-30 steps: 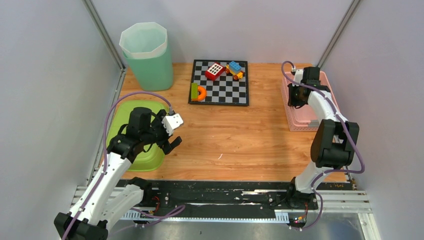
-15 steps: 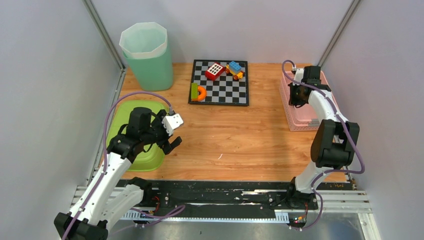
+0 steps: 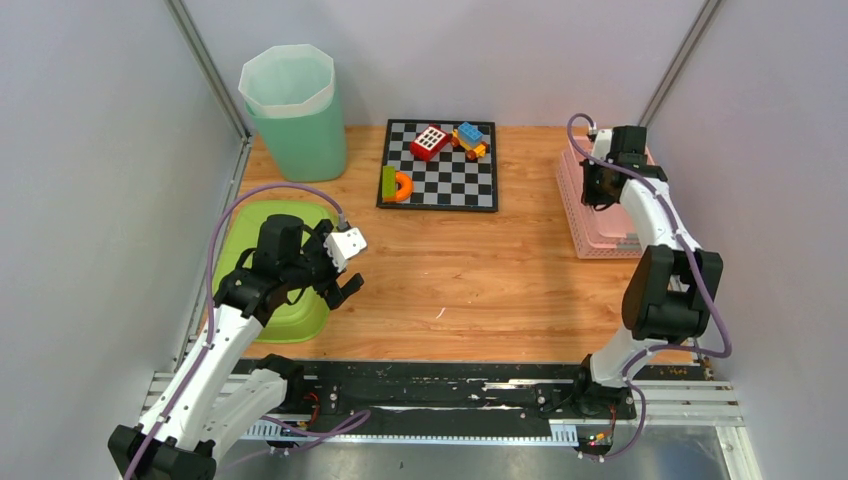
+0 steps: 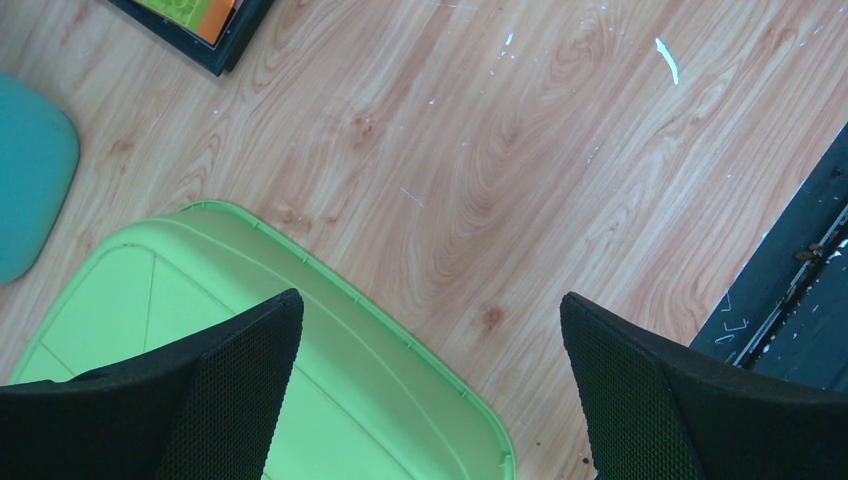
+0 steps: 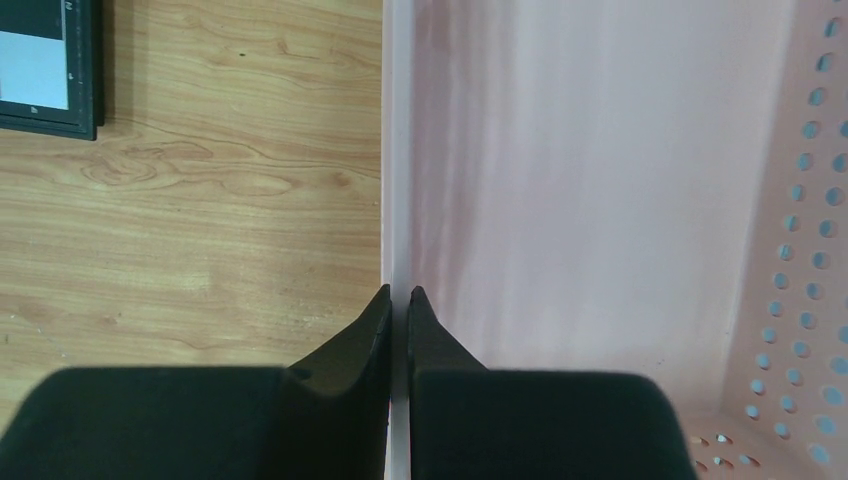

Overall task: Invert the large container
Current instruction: Pick up the container from the container.

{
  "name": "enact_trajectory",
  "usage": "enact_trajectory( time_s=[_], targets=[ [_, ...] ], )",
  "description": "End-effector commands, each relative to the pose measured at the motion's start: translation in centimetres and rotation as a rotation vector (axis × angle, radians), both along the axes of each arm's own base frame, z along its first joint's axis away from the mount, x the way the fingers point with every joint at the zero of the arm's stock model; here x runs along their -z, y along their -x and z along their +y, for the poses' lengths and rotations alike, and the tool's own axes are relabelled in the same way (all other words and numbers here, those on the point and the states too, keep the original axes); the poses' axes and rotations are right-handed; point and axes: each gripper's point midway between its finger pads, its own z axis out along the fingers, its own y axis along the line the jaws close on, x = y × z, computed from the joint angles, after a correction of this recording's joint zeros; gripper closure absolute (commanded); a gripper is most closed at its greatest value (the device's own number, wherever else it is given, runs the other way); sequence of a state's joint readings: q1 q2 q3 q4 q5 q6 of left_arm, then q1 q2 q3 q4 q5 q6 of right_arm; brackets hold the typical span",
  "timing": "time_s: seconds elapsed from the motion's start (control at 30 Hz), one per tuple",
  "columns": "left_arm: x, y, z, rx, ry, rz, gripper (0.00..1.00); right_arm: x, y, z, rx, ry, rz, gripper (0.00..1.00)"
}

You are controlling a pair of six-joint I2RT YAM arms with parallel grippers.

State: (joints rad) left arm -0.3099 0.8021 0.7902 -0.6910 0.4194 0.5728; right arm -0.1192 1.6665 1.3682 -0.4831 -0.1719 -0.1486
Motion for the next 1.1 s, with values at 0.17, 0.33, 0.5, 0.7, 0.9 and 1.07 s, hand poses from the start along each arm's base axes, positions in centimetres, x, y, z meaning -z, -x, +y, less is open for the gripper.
enact_trajectory(
  time_s=[0.17, 0.33, 0.5, 0.7, 0.9, 1.07],
  targets=[
    [0.2, 0.5, -0.1, 0.02, 0.005, 0.007, 0.0, -8.2, 0.5, -0.3, 0.026, 0.001, -0.196, 0.98],
    [0.2, 0.5, -0.1, 0.02, 0.006, 0.007, 0.0, -10.0, 0.9, 0.0, 0.025, -0.007, -0.24, 0.98],
    [0.1, 0.5, -0.1, 0.023, 0.006, 0.006, 0.0, -10.4, 1.0, 0.1, 0.019, -0.008, -0.25, 0.98],
    [0.2, 0.5, -0.1, 0.024, 0.006, 0.009, 0.0, -12.6, 1.4, 1.9, -0.047, -0.073, -0.293, 0.98],
    [0.2, 0.6, -0.2, 0.029, 0.006, 0.011, 0.0, -16.8, 3.6, 5.5, -0.183, -0.189, -0.359, 0.98],
    [0.2, 0.6, -0.2, 0.032, 0.007, 0.011, 0.0, -18.9, 6.3, 9.4, -0.327, -0.269, -0.38, 0.98]
  ],
)
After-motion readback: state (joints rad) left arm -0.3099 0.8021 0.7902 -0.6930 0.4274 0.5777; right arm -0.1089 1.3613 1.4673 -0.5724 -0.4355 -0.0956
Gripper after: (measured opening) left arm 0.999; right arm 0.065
